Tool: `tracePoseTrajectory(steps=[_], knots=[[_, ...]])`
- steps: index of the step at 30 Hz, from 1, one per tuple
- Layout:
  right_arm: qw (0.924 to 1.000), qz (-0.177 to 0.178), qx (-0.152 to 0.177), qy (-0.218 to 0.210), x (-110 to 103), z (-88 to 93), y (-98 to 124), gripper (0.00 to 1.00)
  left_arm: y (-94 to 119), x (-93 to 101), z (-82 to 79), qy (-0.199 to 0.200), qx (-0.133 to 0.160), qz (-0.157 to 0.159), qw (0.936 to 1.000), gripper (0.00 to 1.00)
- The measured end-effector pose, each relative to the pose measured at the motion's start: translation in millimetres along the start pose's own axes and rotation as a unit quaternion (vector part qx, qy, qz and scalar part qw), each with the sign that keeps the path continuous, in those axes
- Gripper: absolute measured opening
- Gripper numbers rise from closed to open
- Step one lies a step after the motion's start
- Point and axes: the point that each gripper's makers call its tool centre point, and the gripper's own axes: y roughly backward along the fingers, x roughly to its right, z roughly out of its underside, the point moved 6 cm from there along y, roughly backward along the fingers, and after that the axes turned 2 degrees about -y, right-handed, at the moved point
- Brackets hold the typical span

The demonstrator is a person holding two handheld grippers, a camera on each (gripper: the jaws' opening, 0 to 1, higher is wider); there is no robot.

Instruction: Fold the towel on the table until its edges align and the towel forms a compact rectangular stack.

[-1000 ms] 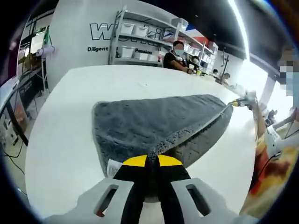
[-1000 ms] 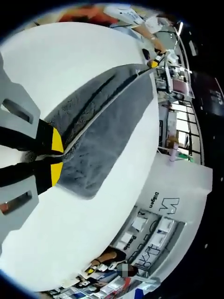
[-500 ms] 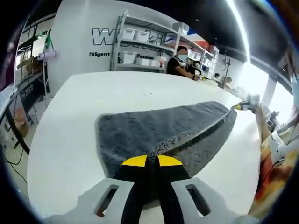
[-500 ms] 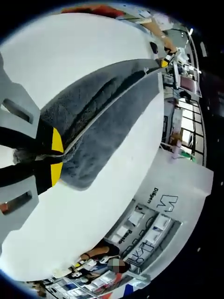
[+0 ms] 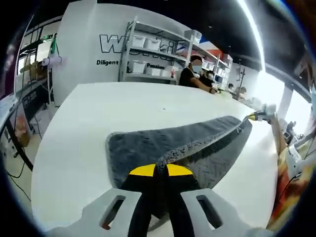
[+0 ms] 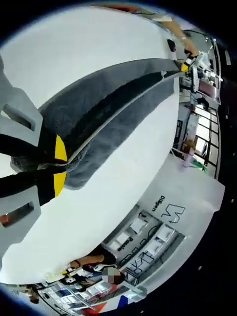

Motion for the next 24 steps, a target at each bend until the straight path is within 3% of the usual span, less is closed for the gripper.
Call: tracePoseTrajectory(steps=[14, 24], knots=[[0.999, 0.037, 0.002, 0.025, 14.8, -22.7, -10.1, 0.01, -11.5, -22.4, -26.3, -0.001, 0.023, -0.007, 0.9997, 0.05], [0.9973, 0.062, 0.01, 0.039, 25.5, -40.3, -20.7, 0.01, -19.7, -27.4, -44.7, -0.009, 0.037, -0.022, 0.999, 0.05]])
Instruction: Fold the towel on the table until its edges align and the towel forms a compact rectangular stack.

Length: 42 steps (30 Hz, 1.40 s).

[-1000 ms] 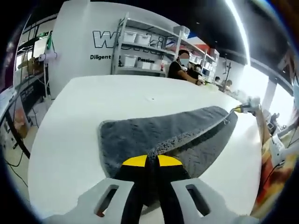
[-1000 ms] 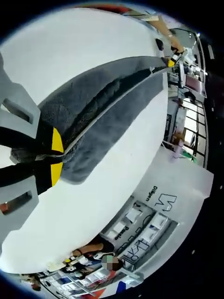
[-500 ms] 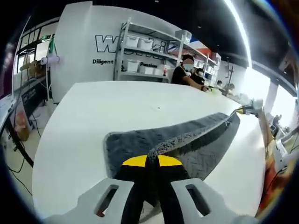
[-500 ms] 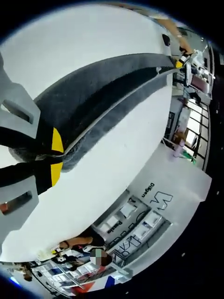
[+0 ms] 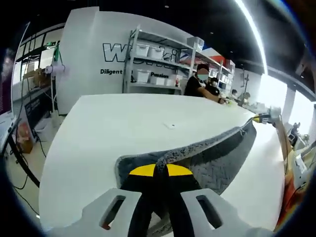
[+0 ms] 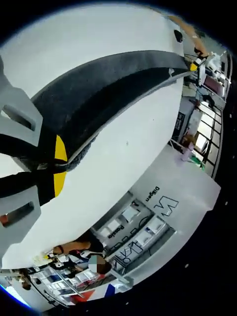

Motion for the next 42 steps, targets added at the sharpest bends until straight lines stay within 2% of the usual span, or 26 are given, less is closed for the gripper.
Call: tracePoseTrajectory(steps=[3, 10, 15, 26, 28, 32, 38, 40, 42], knots=[[1.0, 0.005, -0.001, 0.003, 1.6, -1.8, -7.0, 0.01, -3.2, -3.0, -4.2, -0.003, 0.001, -0.004, 1.0, 0.05], [0.9999, 0.007, -0.008, 0.007, 0.7, 0.0, -24.2, 0.01, -15.4, -12.2, -0.2, -0.004, -0.009, -0.013, 0.9999, 0.05], [0.9996, 0.0, -0.024, 0.012, -5.4, 7.9, -37.5, 0.02, -30.0, -21.0, 11.3, -0.006, -0.042, -0.017, 0.999, 0.05], [0.9981, -0.011, -0.052, 0.032, -17.9, 23.4, -61.2, 0.04, -51.2, -25.4, 34.0, -0.007, -0.079, -0.03, 0.9964, 0.08], [0.998, -0.012, -0.053, 0.033, -18.9, 24.8, -62.8, 0.06, -50.8, -26.0, 34.6, -0.009, -0.079, -0.034, 0.9962, 0.13], [0.9981, -0.008, -0.051, 0.033, -18.8, 25.9, -62.6, 0.16, -47.3, -27.3, 35.4, -0.017, -0.073, -0.045, 0.9962, 0.25], [0.9991, -0.004, -0.04, 0.016, -14.6, 28.1, -53.9, 0.33, -37.0, -18.3, 41.0, -0.023, -0.07, -0.036, 0.9966, 0.37], [0.9994, -0.006, -0.034, -0.002, -13.1, 29.8, -48.9, 0.36, -32.9, -17.2, 41.9, -0.015, -0.062, -0.031, 0.9975, 0.46], [0.9993, -0.01, -0.032, -0.012, -12.5, 32.0, -43.9, 0.45, -27.2, -17.3, 43.3, -0.006, -0.054, -0.028, 0.9982, 0.57]])
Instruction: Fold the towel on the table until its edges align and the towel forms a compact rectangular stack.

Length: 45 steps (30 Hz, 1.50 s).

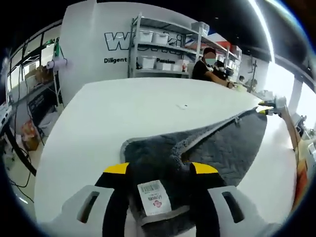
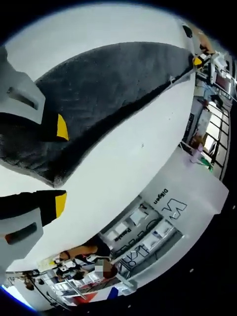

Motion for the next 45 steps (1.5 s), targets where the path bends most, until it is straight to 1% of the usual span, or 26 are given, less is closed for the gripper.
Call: tracePoseTrajectory(steps=[2, 3, 5, 9, 11, 15, 17, 21, 23, 26, 27, 30, 33, 34, 35, 36, 37, 39, 41, 43, 44, 45], knots=[[0.9998, -0.007, 0.002, -0.016, 0.6, 4.1, 7.9, 0.55, 7.3, -0.4, 3.3, 0.011, 0.009, 0.003, 0.9999, 0.64], [0.9997, -0.011, 0.004, -0.024, 0.9, 6.1, 11.8, 0.57, 10.9, -0.5, 4.9, 0.016, 0.014, 0.005, 0.9998, 0.66], [0.9993, -0.013, 0.007, -0.033, 1.3, 9.0, 18.4, 0.59, 16.3, -1.2, 8.4, 0.023, 0.019, 0.009, 0.9995, 0.68], [0.9974, -0.015, 0.018, -0.068, 3.3, 16.5, 36.5, 0.58, 29.3, 4.4, 20.7, 0.037, 0.023, 0.027, 0.9987, 0.69], [0.997, -0.014, 0.02, -0.074, 3.4, 18.9, 40.8, 0.58, 33.8, 8.0, 25.6, 0.033, 0.02, 0.032, 0.9987, 0.69], [0.9958, -0.01, 0.02, -0.088, 1.4, 27.3, 51.1, 0.57, 43.4, 17.8, 36.4, 0.021, 0.012, 0.036, 0.9991, 0.63], [0.9946, -0.012, 0.022, -0.101, 0.1, 32.1, 54.3, 0.56, 46.3, 20.5, 38.3, 0.021, 0.015, 0.036, 0.999, 0.61], [0.9879, -0.029, 0.033, -0.149, -5.6, 42.1, 57.6, 0.56, 48.7, 13.0, 43.4, 0.05, 0.006, 0.012, 0.9987, 0.56], [0.9831, -0.042, 0.04, -0.174, -9.8, 47.1, 58.7, 0.56, 48.6, 6.3, 44.8, 0.054, 0.011, 0.0, 0.9985, 0.56], [0.98, -0.051, 0.041, -0.188, -14.2, 55.3, 60.9, 0.56, 48.0, -0.2, 44.6, 0.084, 0.03, 0.007, 0.996, 0.54], [0.9788, -0.054, 0.041, -0.193, -15.7, 58.0, 61.7, 0.55, 47.8, -2.4, 44.6, 0.095, 0.036, 0.009, 0.9948, 0.52], [0.9742, -0.061, 0.046, -0.213, -17.8, 62.5, 63.1, 0.5, 46.4, -6.0, 46.4, 0.101, 0.038, 0.01, 0.9941, 0.41], [0.958, -0.079, 0.066, -0.268, -19.6, 65.3, 64.1, 0.45, 43.3, -7.2, 47.4, 0.12, 0.047, 0.015, 0.9916, 0.34], [0.9552, -0.082, 0.067, -0.276, -18.5, 66.3, 63.7, 0.43, 42.7, -7.2, 47.2, 0.123, 0.049, 0.017, 0.9911, 0.33], [0.951, -0.083, 0.07, -0.289, -17.3, 68.3, 63.2, 0.41, 41.1, -2.5, 47.2, 0.124, 0.052, 0.019, 0.9907, 0.31], [0.9504, -0.083, 0.07, -0.292, -17.5, 68.6, 63.1, 0.41, 40.7, -2.9, 46.9, 0.123, 0.052, 0.019, 0.9908, 0.3], [0.9474, -0.079, 0.069, -0.303, -15.6, 71.3, 61.8, 0.4, 40.3, -3.3, 46.6, 0.123, 0.052, 0.018, 0.991, 0.27], [0.9417, -0.073, 0.072, -0.32, -12.0, 73.6, 59.6, 0.39, 39.6, 0.1, 45.7, 0.123, 0.052, 0.021, 0.9908, 0.17], [0.9323, -0.074, 0.081, -0.345, -9.7, 73.7, 57.4, 0.38, 39.2, 2.1, 42.9, 0.128, 0.059, 0.024, 0.9898, 0.1], [0.9229, -0.083, 0.093, -0.364, -8.9, 72.3, 54.5, 0.37, 38.8, 2.1, 39.6, 0.13, 0.061, 0.027, 0.9893, 0.04], [0.9203, -0.087, 0.094, -0.37, -8.8, 72.0, 53.1, 0.37, 38.2, 2.6, 38.0, 0.13, 0.061, 0.028, 0.9893, 0.03], [0.9192, -0.089, 0.095, -0.372, -8.9, 71.7, 52.0, 0.36, 37.8, 2.1, 37.1, 0.13, 0.061, 0.028, 0.9893, 0.03]])
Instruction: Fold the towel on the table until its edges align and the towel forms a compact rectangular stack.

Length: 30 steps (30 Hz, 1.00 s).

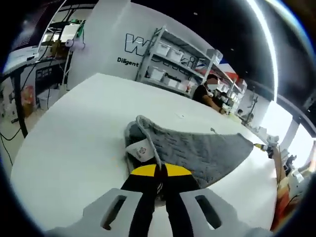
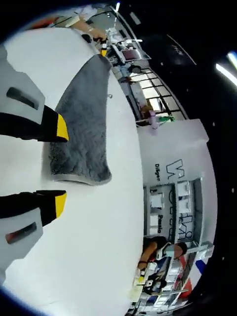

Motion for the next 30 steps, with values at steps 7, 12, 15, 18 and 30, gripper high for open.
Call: tracePoseTrajectory(steps=[7, 12, 15, 18, 30], knots=[[0.9999, -0.011, 0.0, -0.004, -4.6, -1.1, -10.9, 0.18, -6.9, -5.5, -4.6, -0.006, -0.011, -0.017, 0.9998, 0.02], [0.9999, -0.009, 0.004, 0.004, -3.1, -3.2, -7.9, 0.02, -6.8, -9.8, -8.0, -0.01, -0.007, -0.024, 0.9996, 0.01], [0.9998, -0.008, 0.013, 0.009, -1.2, -4.5, -2.9, 0.01, -5.6, -10.1, -9.6, -0.017, -0.009, -0.03, 0.9994, 0.01], [0.9996, 0.005, 0.023, 0.014, -1.6, -4.5, 2.8, 0.01, -1.4, -8.0, -16.9, -0.029, 0.0, -0.041, 0.9987, 0.01], [0.9981, 0.035, -0.032, 0.04, 8.1, 17.0, 13.3, 0.0, -11.5, -19.4, -38.8, -0.077, -0.021, -0.087, 0.993, 0.01]])
